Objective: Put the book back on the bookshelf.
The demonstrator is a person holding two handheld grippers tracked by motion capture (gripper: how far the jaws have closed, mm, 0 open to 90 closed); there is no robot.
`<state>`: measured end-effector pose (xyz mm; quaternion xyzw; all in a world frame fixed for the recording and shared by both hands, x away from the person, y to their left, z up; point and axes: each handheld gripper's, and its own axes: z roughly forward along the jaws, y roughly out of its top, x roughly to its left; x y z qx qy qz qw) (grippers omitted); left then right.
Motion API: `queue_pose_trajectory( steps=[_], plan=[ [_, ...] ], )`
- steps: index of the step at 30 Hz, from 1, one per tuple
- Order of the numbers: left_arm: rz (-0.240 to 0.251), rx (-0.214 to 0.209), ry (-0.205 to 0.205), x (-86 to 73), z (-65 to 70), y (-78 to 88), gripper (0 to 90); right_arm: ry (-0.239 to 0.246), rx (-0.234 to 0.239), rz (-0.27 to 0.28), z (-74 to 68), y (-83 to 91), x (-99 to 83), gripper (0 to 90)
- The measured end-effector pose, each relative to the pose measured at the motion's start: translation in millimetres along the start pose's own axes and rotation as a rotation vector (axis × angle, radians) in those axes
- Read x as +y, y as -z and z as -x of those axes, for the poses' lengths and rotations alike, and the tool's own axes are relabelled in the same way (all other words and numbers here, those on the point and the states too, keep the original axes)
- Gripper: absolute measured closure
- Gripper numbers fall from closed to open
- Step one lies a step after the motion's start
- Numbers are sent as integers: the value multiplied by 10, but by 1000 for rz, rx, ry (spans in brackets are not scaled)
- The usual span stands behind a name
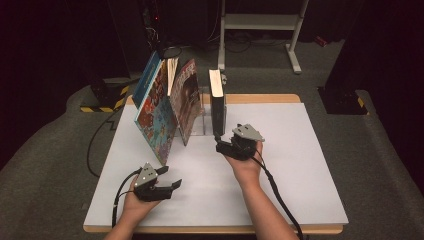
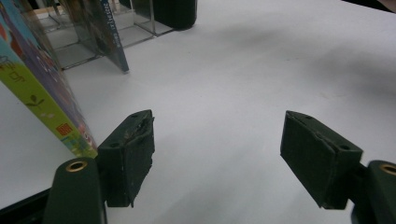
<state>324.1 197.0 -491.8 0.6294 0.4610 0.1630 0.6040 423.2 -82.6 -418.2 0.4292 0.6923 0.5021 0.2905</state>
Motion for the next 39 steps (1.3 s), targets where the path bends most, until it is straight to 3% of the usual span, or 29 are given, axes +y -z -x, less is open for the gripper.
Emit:
queue_pose_trajectory(
  steps=[13, 22, 26, 28, 34, 39],
  plan=[
    [29, 77, 18, 84, -199, 62, 258, -21, -13, -15, 407, 516, -316, 139],
    [52, 151, 37, 133, -363, 136, 259, -54, -72, -60, 775, 864, -702, 138],
    [55, 174, 36, 124, -395, 163, 258, -48, -108, -77, 928, 1016, -860, 138],
    [65, 210, 28, 100, -428, 218, 258, -48, -120, -87, 997, 1078, -919, 138],
    [111, 229, 81, 126, -491, 385, 260, -19, -144, -108, 1065, 1176, -1076, 138],
    [110, 226, 76, 142, -503, 385, 260, 7, -139, -118, 1018, 1144, -1073, 138]
  ],
)
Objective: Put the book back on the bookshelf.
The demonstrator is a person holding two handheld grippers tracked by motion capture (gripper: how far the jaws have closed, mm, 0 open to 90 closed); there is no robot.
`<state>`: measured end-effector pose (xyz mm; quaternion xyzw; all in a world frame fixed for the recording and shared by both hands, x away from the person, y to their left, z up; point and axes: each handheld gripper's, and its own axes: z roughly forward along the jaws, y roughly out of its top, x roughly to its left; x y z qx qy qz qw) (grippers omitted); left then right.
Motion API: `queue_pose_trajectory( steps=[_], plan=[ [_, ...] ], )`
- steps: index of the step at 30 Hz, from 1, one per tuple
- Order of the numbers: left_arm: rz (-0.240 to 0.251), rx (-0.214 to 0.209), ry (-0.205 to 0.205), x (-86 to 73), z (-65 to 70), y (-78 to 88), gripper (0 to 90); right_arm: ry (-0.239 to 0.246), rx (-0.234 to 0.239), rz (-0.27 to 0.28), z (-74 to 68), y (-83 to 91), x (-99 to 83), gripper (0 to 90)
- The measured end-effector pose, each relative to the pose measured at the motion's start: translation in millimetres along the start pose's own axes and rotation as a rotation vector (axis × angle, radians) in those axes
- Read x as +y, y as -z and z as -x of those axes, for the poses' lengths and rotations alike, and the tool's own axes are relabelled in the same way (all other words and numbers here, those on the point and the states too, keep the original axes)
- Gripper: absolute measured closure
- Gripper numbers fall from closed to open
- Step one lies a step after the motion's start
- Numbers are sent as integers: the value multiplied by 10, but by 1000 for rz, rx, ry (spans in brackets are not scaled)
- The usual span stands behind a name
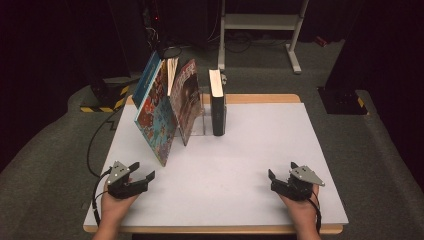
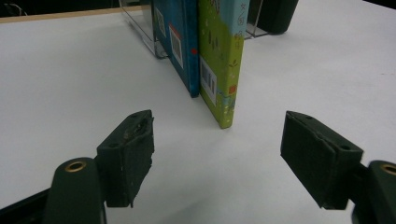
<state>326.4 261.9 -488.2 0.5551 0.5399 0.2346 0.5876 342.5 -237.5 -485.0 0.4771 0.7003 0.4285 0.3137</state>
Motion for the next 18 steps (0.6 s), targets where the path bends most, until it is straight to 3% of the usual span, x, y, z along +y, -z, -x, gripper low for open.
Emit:
queue_pose_trajectory(
  steps=[11, 18],
  plan=[
    [-8, -16, -7, 14, -15, -16, 260, -31, -9, -6, 25, 3, -18, 138],
    [-12, -26, -8, 10, 10, -48, 259, -27, -8, -8, 17, 5, -28, 138]
  ],
)
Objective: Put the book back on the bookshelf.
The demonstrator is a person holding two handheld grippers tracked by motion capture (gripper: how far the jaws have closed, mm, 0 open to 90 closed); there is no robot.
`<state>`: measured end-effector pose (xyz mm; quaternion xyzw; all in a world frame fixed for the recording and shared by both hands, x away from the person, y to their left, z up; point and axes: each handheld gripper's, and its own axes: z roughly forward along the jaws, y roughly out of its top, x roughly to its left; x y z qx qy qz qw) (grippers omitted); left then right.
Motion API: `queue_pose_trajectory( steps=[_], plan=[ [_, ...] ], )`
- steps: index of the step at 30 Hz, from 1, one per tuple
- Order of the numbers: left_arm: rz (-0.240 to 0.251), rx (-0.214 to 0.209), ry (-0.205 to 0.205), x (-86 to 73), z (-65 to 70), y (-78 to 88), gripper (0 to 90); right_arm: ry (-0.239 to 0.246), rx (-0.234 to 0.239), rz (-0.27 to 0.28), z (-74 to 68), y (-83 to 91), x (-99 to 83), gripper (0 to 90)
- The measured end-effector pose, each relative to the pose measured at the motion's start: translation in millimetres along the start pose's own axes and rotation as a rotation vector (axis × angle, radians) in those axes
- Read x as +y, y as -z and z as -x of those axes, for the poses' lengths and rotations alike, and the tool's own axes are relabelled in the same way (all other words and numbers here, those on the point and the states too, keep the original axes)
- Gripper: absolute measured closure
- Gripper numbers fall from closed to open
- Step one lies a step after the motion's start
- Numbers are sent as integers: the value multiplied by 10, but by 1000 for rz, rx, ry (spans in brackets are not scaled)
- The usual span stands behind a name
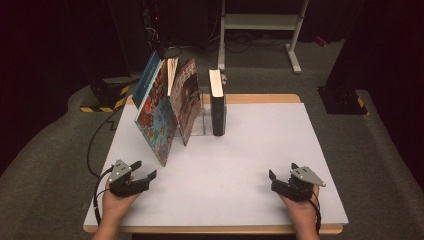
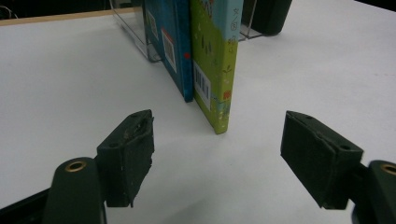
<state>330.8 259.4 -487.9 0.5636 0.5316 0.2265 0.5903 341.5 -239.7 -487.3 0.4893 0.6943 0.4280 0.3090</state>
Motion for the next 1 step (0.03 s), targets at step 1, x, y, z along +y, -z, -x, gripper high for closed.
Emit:
queue_pose_trajectory(
  steps=[1],
  plan=[
    [0, 0, 0, 0, 0, 0, 259, -1, 0, 1, 2, 3, -1, 137]
  ],
)
